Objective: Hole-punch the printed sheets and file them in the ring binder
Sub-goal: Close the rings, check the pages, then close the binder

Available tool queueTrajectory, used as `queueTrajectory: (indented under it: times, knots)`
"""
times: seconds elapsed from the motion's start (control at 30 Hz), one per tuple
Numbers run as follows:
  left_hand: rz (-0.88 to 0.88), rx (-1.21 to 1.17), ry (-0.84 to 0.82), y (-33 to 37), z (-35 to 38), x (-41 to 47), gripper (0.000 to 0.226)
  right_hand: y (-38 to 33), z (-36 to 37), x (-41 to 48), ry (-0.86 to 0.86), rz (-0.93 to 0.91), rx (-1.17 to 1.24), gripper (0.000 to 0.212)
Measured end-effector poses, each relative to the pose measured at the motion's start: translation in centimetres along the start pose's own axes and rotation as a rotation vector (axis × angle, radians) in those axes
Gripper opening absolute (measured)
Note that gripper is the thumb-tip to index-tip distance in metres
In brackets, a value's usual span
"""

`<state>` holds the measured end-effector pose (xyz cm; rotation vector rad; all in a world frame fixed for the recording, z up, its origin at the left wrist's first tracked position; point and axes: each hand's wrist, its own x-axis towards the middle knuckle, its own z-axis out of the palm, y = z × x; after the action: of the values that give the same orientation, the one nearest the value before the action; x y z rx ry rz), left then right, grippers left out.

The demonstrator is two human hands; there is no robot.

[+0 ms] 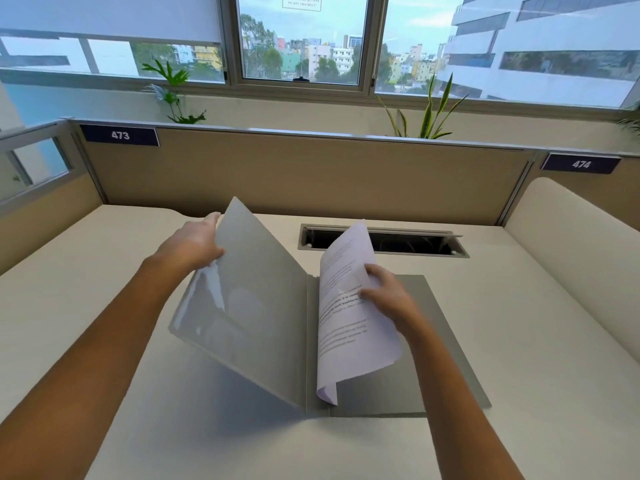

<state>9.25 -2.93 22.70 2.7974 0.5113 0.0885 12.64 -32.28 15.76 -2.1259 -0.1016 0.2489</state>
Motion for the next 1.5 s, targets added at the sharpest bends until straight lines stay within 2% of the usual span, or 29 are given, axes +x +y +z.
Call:
queueTrajectory:
  times: [0.13,0.2,0.27,0.33,0.43,0.53,0.6,0.73,0.83,0.97,1.03,1.2,1.33,1.5]
  knots:
    - [0.224,0.618,0.044,0.5,1.1,-0.5,0.059,0.6,-2.1,0.0,0.039,-0.051,-0.04,0.055]
    - [0.337,0.7,-0.055,1.2,2.0,-1.3,0.06,0.6,-2.7,-0.3,0.046,-0.076,-0.057,0.056]
    - [0.391,0.683,-0.178,1.8,3.3,-2.4,0.055,0.5,-2.9,-0.7,0.042,-0.104,-0.075,0.057]
    - [0.393,0.544,-0.279,2.5,5.0,-3.3,0.048,0.5,-2.8,-0.9,0.027,-0.132,-0.074,0.062]
    - [0.347,0.07,-0.395,4.1,7.8,-4.3,0.05,0.3,-1.9,-1.1,-0.007,-0.146,0.001,0.073]
    - [0.282,-0.382,-0.467,6.3,10.1,-4.7,0.049,0.1,-0.8,-1.0,-0.032,-0.147,0.105,0.075]
    - [0.201,-0.647,-0.517,7.3,11.2,-4.7,0.049,0.0,0.0,-1.0,-0.05,-0.141,0.18,0.067]
    - [0.067,-1.009,-0.546,9.0,12.3,-4.4,0.056,-0.2,1.4,-0.8,-0.084,-0.136,0.362,0.032]
    - [-0.003,-1.146,-0.535,10.4,12.0,-4.6,0.052,-0.5,1.8,-1.0,-0.1,-0.063,0.504,0.019]
    - [-0.075,-1.223,-0.529,11.3,11.6,-4.1,0.062,-0.6,1.9,-0.7,-0.091,0.075,0.585,0.033]
    - [-0.097,-1.269,-0.521,11.7,11.3,-4.1,0.06,-0.6,2.0,-0.4,-0.129,0.104,0.64,0.037]
    - [-0.1,-1.376,-0.56,12.0,11.0,-3.8,0.066,-0.5,2.2,-0.3,-0.208,0.12,0.804,0.034]
    - [-0.075,-1.401,-0.611,12.1,10.2,-3.9,0.068,-0.4,2.0,-0.4,-0.19,0.125,0.798,0.034]
    - [-0.103,-1.38,-0.537,11.9,9.7,-4.0,0.034,-0.3,1.7,-0.5,-0.158,0.109,0.731,0.033]
